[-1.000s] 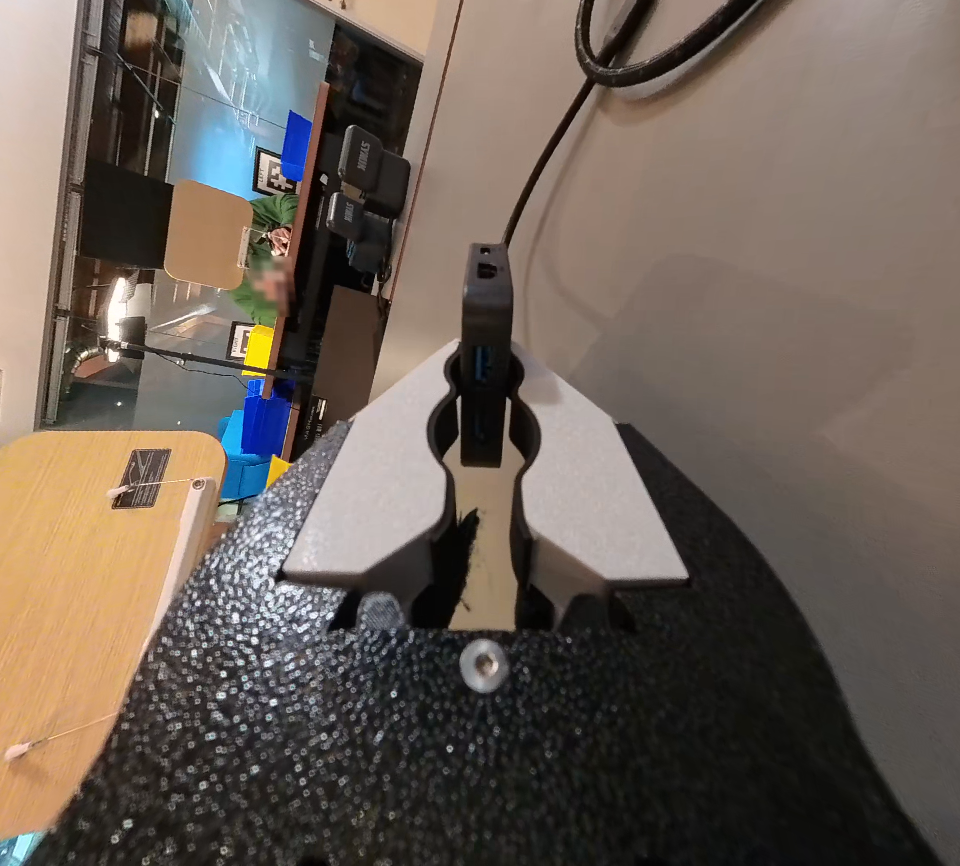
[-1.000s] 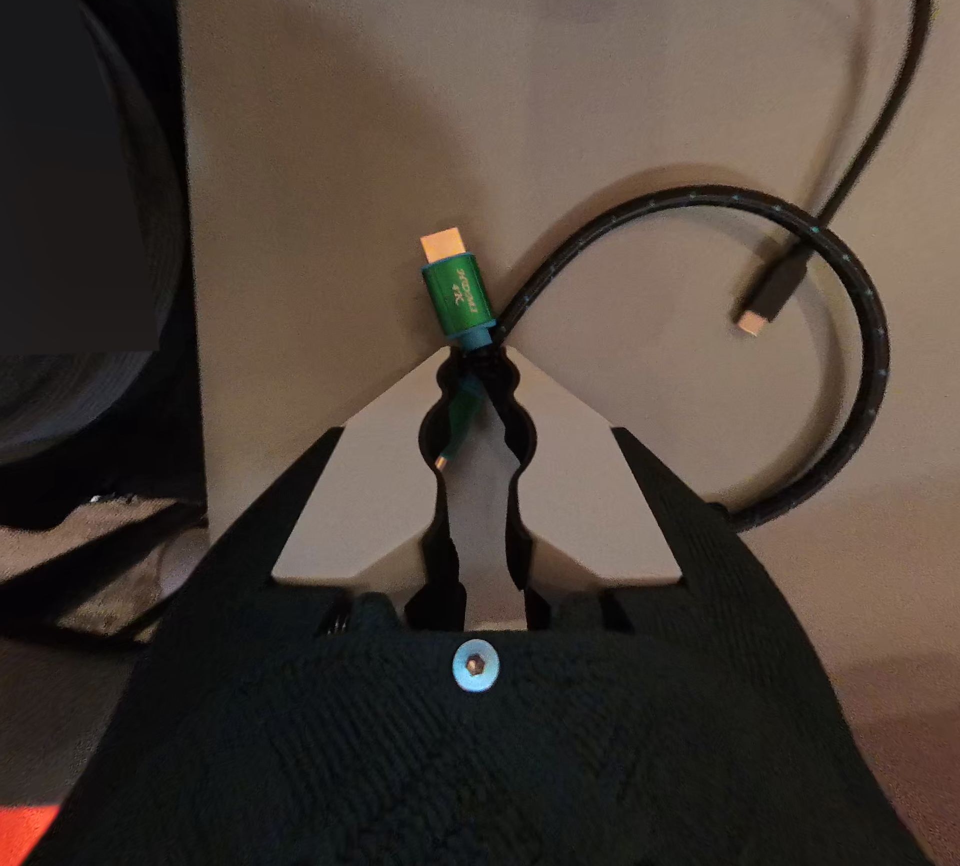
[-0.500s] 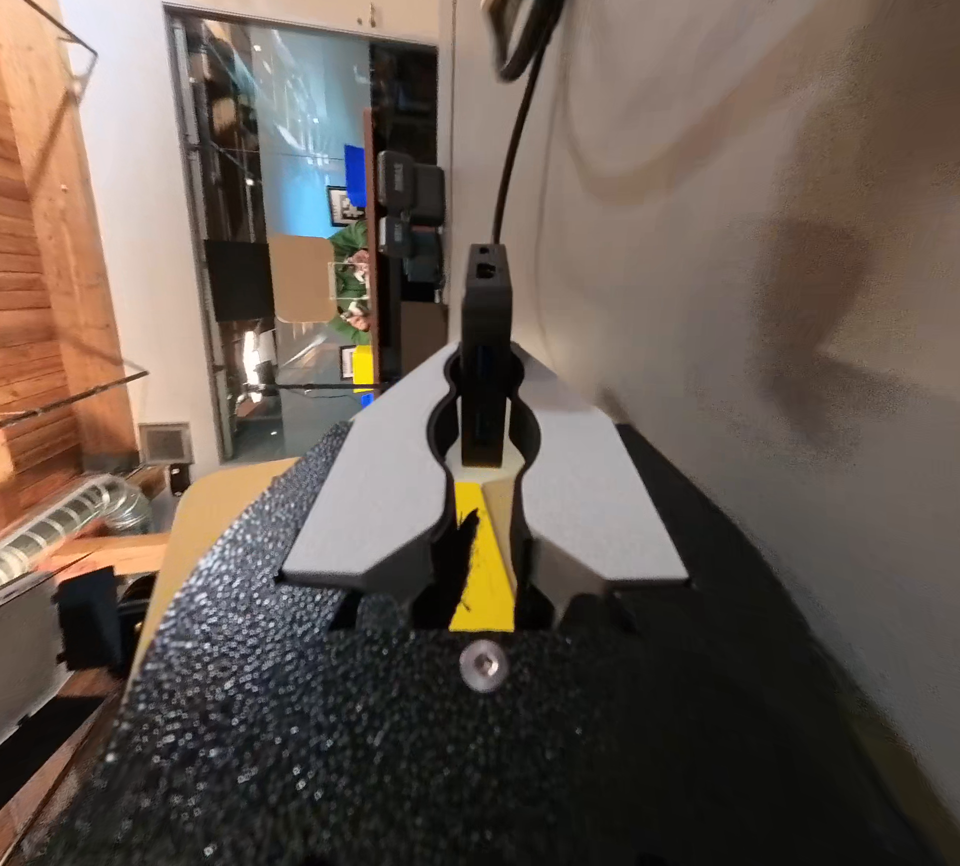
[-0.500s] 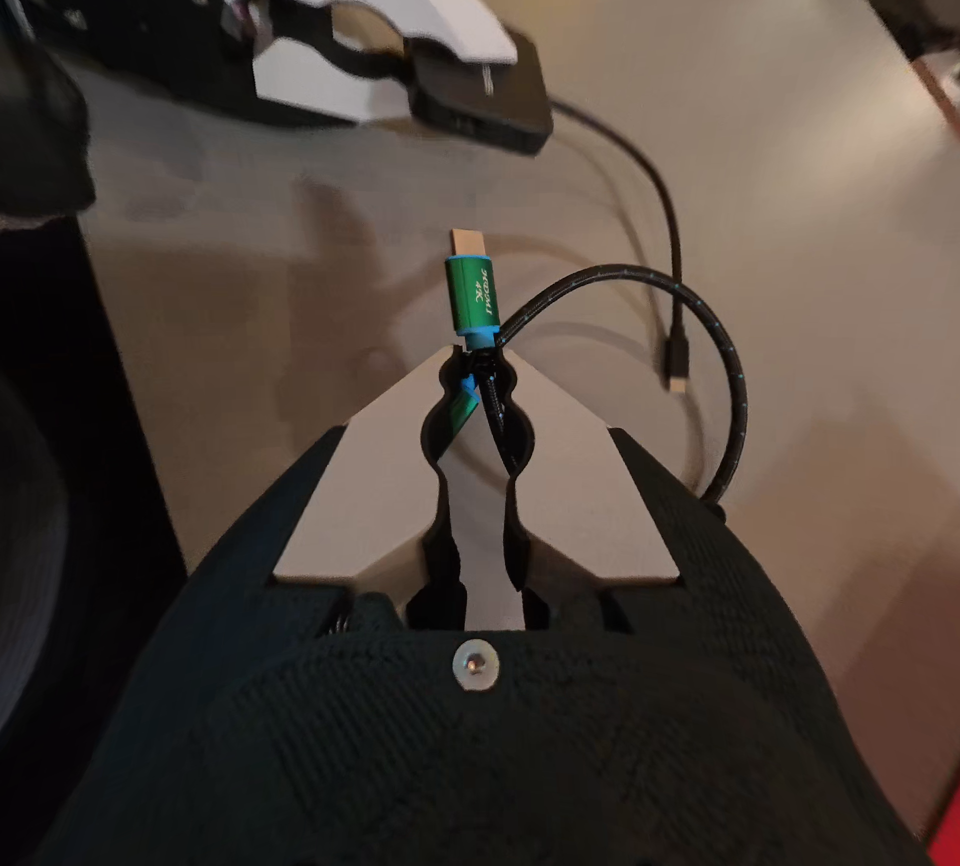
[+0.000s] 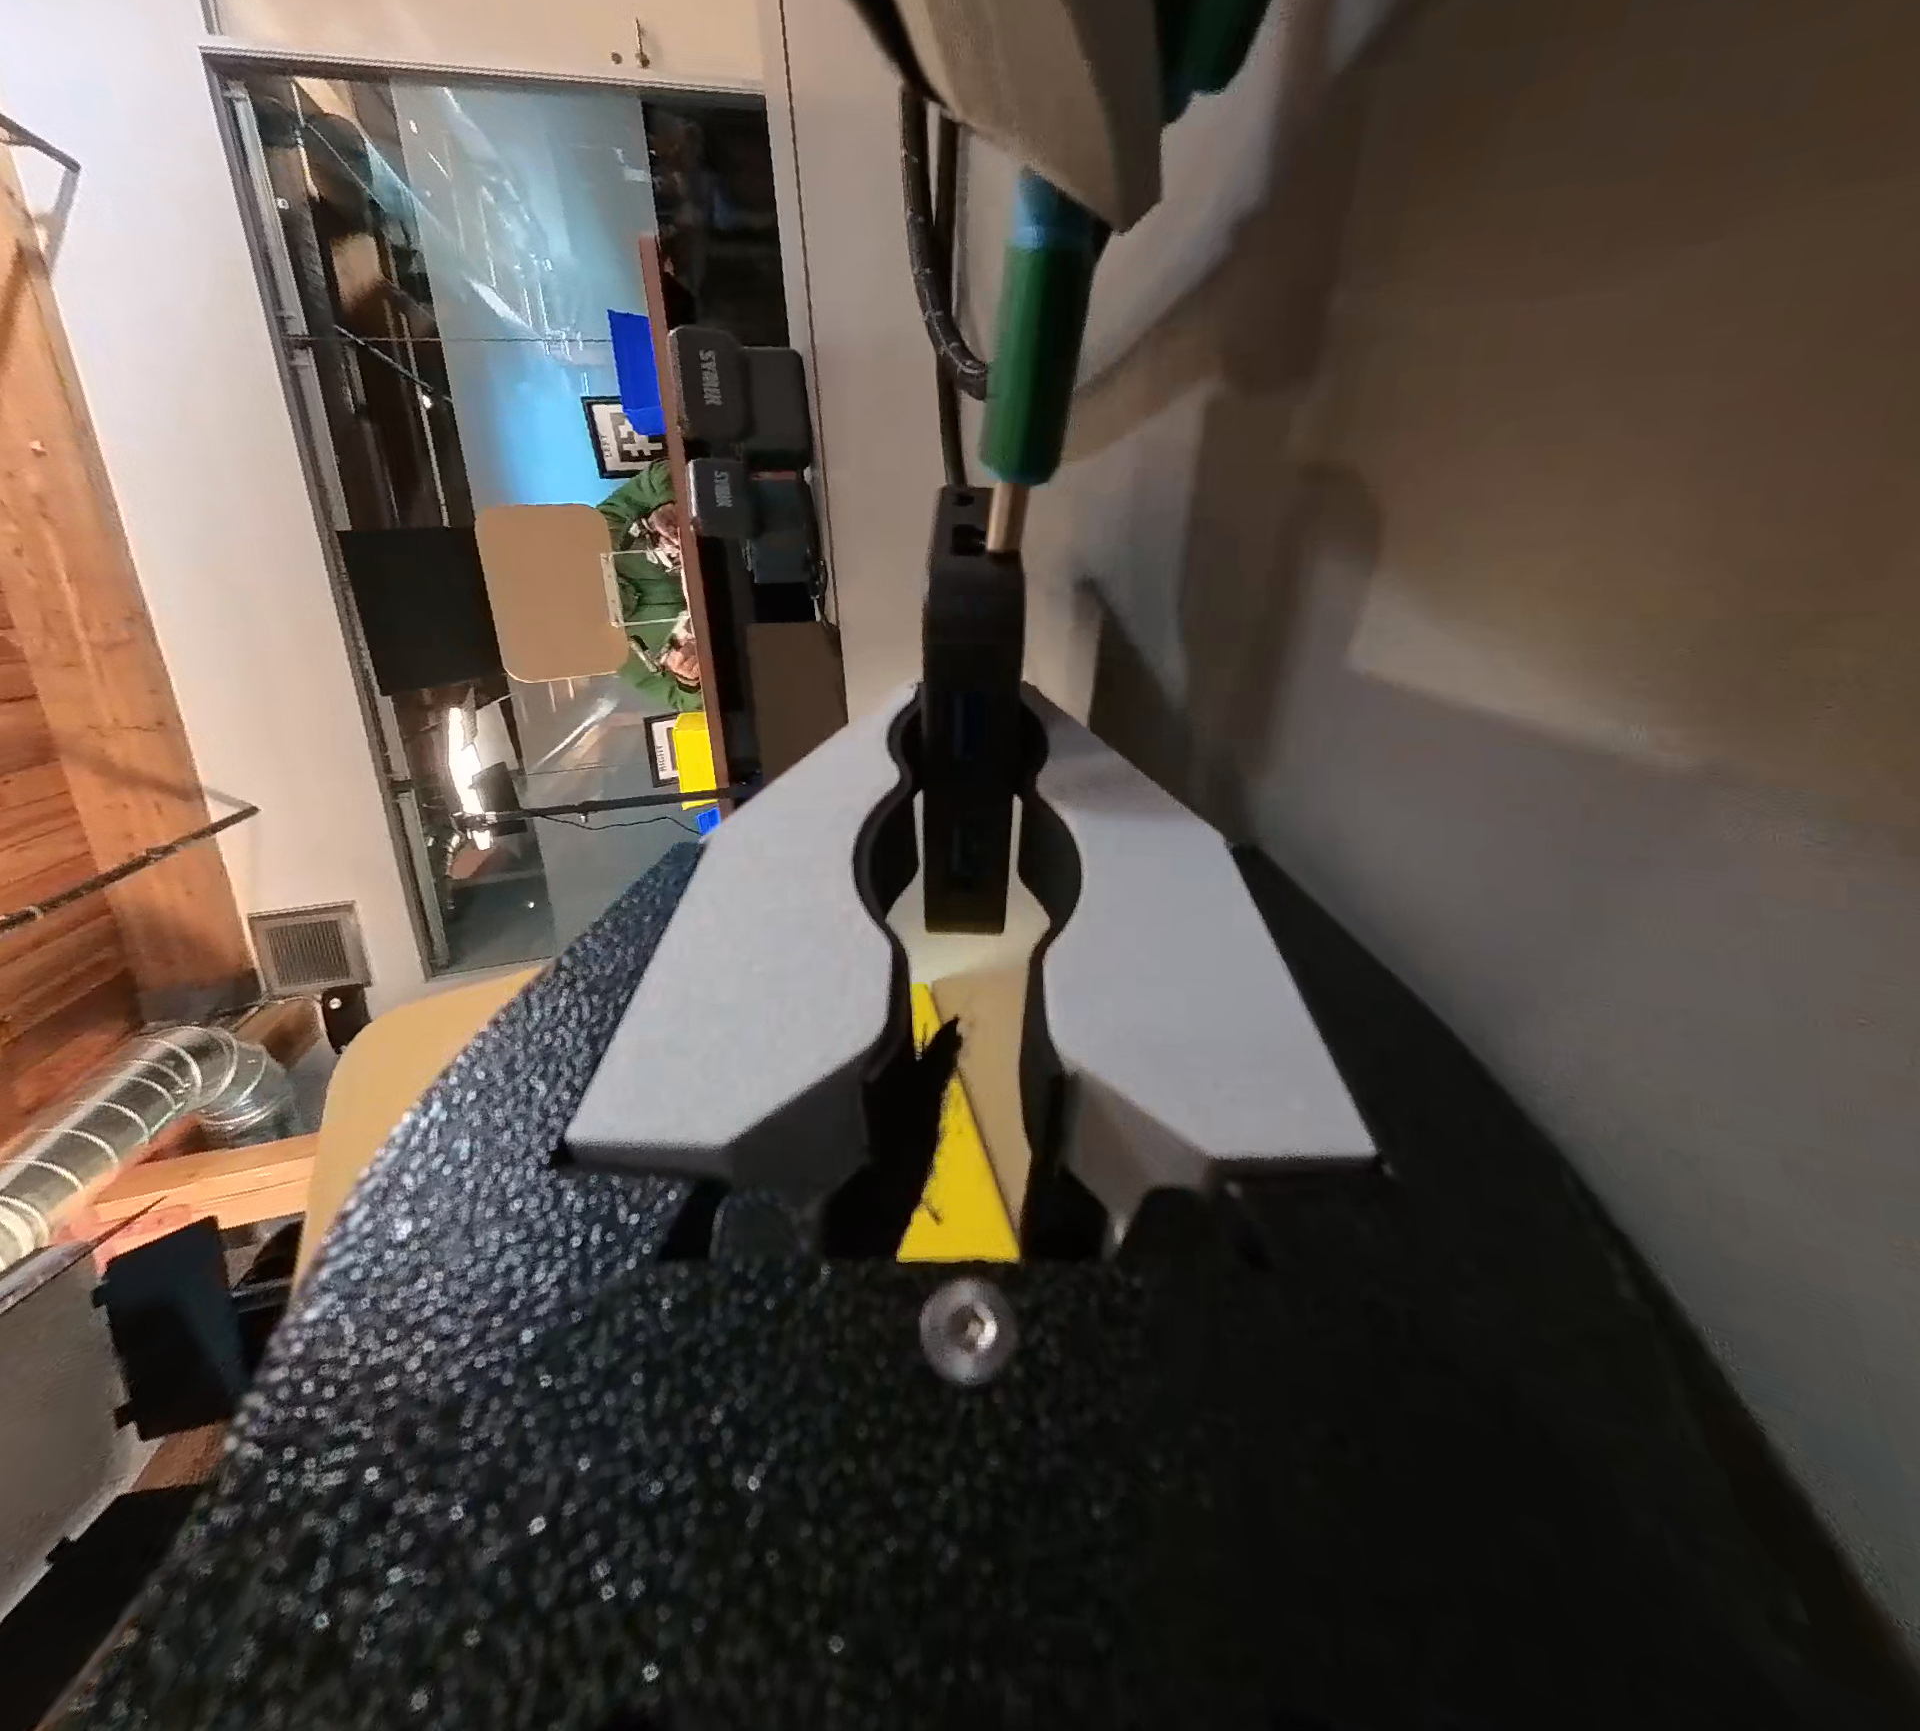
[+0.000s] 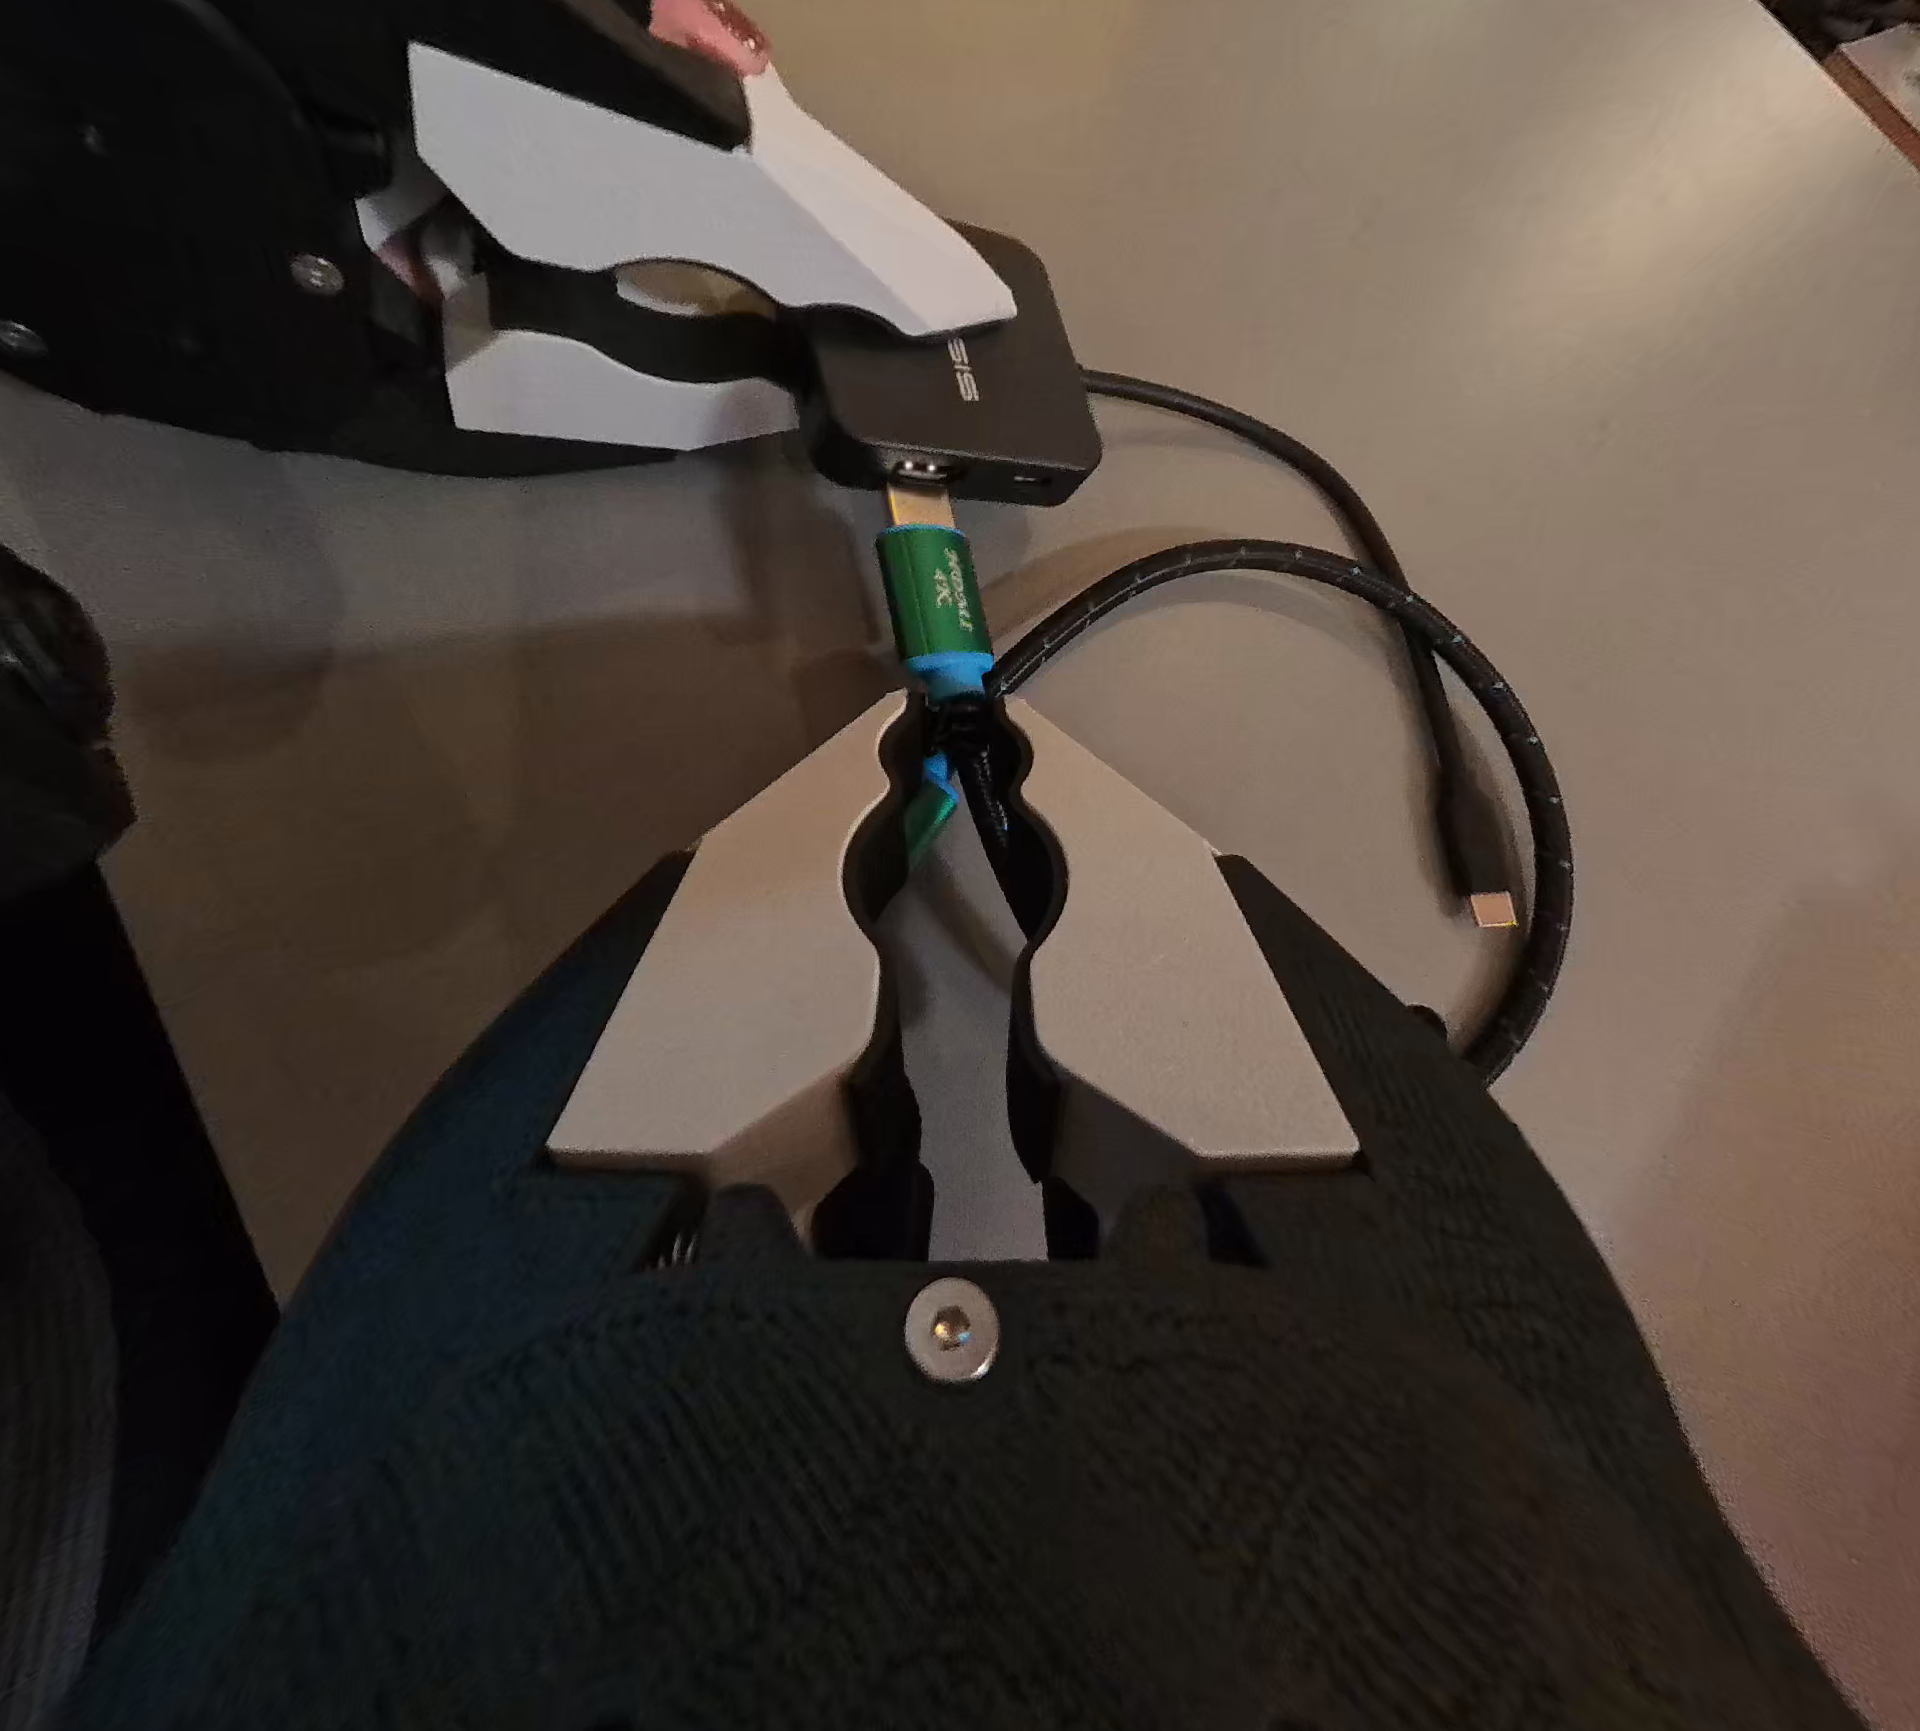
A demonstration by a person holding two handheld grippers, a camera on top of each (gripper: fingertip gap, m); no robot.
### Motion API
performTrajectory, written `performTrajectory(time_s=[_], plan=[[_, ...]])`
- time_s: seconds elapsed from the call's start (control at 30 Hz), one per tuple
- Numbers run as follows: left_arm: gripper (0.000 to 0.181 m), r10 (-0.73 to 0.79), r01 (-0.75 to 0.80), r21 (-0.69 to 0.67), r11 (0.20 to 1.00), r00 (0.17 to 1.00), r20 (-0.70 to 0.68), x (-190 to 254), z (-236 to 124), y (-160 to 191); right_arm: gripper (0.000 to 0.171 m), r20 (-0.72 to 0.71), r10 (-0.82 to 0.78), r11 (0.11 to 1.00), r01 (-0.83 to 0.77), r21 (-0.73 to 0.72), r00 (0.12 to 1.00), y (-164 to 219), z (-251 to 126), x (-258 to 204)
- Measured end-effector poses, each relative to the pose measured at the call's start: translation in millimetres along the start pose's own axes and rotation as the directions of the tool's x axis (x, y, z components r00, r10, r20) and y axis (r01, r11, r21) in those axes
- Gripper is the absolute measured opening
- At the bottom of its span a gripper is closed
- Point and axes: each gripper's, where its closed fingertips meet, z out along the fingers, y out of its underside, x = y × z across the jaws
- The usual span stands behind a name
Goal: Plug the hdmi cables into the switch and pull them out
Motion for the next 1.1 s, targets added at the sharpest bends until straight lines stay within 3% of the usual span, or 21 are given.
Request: performTrajectory(time_s=[0.73, 1.1], plan=[[0.009, 0.061, -0.061, -0.004, 0.998, 0.998, 0.006, 1.7, -2.9, -7.7, 0.008, -0.069, -0.115, 0.992, 0.118, 0.040, 0.991, -9.4, 0.0, 1.8], [0.010, 0.002, -0.002, -0.021, 1.000, 1.000, -0.026, 3.9, 0.5, -3.1, 0.009, -0.110, -0.137, 0.988, 0.144, 0.058, 0.984, -9.5, 6.0, 2.6]])
